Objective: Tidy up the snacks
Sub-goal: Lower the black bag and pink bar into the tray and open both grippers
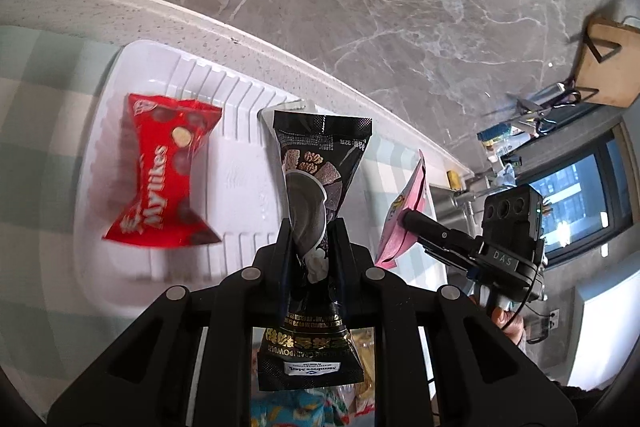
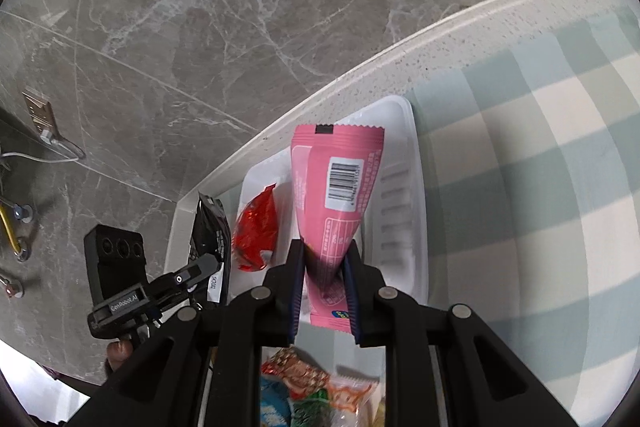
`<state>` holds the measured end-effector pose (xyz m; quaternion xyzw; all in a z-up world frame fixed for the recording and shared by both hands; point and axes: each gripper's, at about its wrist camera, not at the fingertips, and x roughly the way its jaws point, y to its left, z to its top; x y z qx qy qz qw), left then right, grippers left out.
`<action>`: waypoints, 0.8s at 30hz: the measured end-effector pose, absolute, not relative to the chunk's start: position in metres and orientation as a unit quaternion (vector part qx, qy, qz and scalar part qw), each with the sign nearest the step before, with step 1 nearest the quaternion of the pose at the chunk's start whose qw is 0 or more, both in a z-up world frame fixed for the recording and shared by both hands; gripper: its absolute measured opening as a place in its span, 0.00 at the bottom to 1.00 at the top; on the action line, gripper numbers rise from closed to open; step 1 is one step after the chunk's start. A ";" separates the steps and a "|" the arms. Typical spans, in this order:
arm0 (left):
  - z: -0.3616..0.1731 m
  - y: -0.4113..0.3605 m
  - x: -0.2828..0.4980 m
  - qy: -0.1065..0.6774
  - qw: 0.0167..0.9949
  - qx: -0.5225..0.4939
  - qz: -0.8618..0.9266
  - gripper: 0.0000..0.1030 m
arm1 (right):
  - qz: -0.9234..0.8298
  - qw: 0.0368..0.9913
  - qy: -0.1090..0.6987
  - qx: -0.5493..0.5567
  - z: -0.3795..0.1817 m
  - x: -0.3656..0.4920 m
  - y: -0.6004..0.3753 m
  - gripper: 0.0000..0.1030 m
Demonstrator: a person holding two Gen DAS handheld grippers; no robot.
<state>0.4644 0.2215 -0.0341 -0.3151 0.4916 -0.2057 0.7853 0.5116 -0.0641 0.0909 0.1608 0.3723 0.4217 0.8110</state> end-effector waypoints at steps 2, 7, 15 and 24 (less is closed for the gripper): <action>-0.037 0.219 0.474 0.494 0.784 -0.316 -0.204 0.15 | 0.419 0.813 0.374 0.154 0.092 0.518 -0.060 0.21; -0.045 0.213 0.492 0.496 0.784 -0.318 -0.197 0.15 | 0.417 0.814 0.381 0.137 0.091 0.529 -0.050 0.21; -0.060 0.200 0.514 0.506 0.787 -0.303 -0.181 0.15 | 0.408 0.819 0.390 0.098 0.086 0.541 -0.033 0.21; -0.077 0.183 0.533 0.517 0.805 -0.257 -0.139 0.20 | 0.385 0.842 0.377 0.038 0.087 0.538 -0.014 0.35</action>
